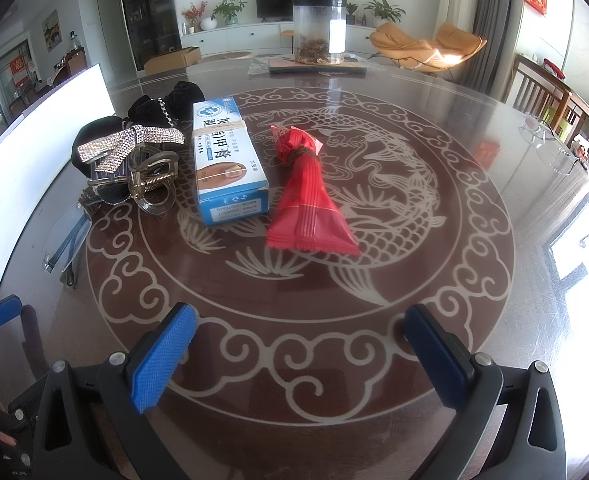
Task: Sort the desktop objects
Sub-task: 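Lower the left gripper onto the clear glasses and close it on the frame, then lift the glasses with the left gripper while the right gripper grasps the red candy packet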
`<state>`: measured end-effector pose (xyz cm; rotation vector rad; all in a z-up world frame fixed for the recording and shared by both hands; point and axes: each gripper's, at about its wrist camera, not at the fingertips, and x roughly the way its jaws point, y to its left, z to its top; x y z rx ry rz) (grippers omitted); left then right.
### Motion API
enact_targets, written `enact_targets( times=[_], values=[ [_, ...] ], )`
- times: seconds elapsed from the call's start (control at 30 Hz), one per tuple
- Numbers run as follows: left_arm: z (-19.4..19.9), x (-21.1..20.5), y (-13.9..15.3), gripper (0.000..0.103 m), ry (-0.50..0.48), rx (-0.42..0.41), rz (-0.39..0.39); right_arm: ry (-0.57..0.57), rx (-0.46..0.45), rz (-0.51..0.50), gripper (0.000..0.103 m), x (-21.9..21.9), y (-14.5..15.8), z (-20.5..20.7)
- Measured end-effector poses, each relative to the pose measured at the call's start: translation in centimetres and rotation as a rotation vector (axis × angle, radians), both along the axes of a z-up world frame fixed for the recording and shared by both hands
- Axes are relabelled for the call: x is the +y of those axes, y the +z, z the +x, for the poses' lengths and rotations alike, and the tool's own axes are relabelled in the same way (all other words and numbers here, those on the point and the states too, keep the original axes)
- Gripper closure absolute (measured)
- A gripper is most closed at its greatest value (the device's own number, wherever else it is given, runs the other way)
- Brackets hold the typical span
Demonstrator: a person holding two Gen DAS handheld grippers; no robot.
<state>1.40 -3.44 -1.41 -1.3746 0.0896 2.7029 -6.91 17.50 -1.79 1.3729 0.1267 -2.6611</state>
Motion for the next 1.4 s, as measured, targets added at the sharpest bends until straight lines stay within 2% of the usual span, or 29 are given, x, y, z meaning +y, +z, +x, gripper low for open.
enact_targets(
  times=[0.17,0.47,0.5,0.53,0.57,0.6,0.63,0.73,0.87,1.0,1.1,1.4],
  values=[
    [-0.7,-1.1,0.1,0.005,0.063,-0.004,0.015,0.000,0.000,0.000,0.000,0.0,0.1,0.0],
    [-9.6,0.5,-0.2,0.005,0.068,-0.028,-0.005,0.000,0.000,0.000,0.000,0.0,0.1,0.1],
    [-10.4,0.7,-0.1,0.008,0.064,-0.025,-0.004,0.000,0.000,0.000,0.000,0.0,0.1,0.1],
    [-10.9,0.8,0.1,0.028,0.056,-0.005,-0.002,0.000,0.000,0.000,0.000,0.0,0.1,0.1],
    [-11.2,1.0,0.4,0.041,0.043,0.016,-0.004,0.000,0.000,0.000,0.000,0.0,0.1,0.1],
    [-11.4,1.0,0.6,0.065,0.038,0.017,-0.004,0.000,0.000,0.000,0.000,0.0,0.0,0.0],
    [-11.5,0.9,0.7,0.078,0.040,0.010,0.001,0.000,0.000,0.000,0.000,0.0,0.1,0.1],
    [-10.3,0.5,0.7,0.079,0.042,0.020,0.003,0.000,0.000,0.000,0.000,0.0,0.1,0.1],
    [-5.9,-0.5,0.7,0.079,0.077,0.026,0.009,0.000,0.000,0.000,0.000,0.0,0.1,0.2],
    [-2.5,-0.9,0.6,0.079,0.052,0.052,0.005,0.000,0.000,0.000,0.000,0.0,0.1,0.2],
    [-2.3,-1.3,0.7,0.079,0.049,0.049,0.033,0.000,0.000,0.000,0.000,0.0,0.1,0.1],
    [-2.2,-1.3,0.7,0.079,0.049,0.050,0.020,0.000,0.000,0.000,0.000,0.0,0.1,0.2]
  ],
)
